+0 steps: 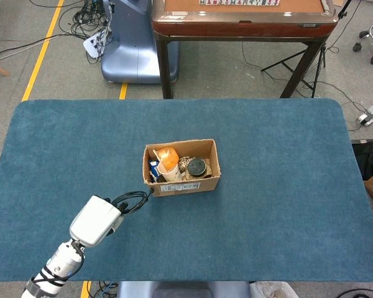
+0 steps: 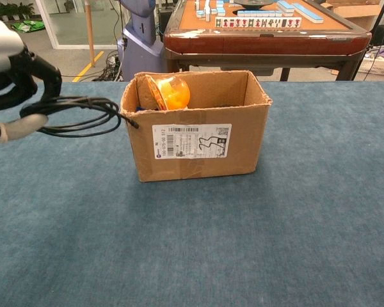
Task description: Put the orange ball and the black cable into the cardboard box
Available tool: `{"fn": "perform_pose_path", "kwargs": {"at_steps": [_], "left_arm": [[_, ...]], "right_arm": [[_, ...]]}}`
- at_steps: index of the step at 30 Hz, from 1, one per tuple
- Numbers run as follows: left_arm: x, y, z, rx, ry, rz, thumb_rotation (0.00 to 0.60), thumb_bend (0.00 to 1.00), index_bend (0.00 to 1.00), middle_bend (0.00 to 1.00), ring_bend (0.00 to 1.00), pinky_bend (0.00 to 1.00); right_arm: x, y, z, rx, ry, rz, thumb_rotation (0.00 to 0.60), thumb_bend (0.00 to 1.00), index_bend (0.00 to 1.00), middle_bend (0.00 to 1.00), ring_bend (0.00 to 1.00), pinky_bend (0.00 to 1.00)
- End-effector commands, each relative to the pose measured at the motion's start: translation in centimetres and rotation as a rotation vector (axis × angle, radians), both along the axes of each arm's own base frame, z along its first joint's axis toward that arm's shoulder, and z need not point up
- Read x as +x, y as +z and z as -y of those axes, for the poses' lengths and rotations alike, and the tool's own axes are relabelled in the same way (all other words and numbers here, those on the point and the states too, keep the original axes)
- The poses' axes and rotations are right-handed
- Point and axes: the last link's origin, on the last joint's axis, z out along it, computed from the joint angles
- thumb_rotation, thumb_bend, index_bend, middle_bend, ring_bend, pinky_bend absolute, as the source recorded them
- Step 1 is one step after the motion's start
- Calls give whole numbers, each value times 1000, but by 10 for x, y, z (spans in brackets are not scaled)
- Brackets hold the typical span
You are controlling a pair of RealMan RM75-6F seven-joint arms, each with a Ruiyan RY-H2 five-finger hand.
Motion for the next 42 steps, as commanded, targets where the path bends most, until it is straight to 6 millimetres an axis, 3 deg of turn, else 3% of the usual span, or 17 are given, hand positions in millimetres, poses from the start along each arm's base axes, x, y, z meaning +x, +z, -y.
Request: {"fn": "perform_pose_path", "kwargs": {"at_steps": [1,10,23,31,42], "left_arm": [[9,8,0,7,-13,33,600,458,640,845,804,947],[40,9,-13,-56,-60,129,600,458,639,844,804,947],[82,-27,-51,-81,-115,119,600,458,639,844,802,947],[93,-38,-66,-61,-111,120,600,457,639,843,801,946],[93,-52,-84,-43,-78,81,600,456,635,842,800,946]], "right_arm": [[0,-1,1,4,-1,-1,600,98,254,365,292,287],[1,-5,3,26,1,-10,600,98,254,365,291,286],[1,-5,2,28,4,-7,600,98,254,365,292,287],[1,-5,2,31,6,-6,600,98,254,365,292,287],[1,-5,2,33,7,-6,600,98,254,365,292,287]]}}
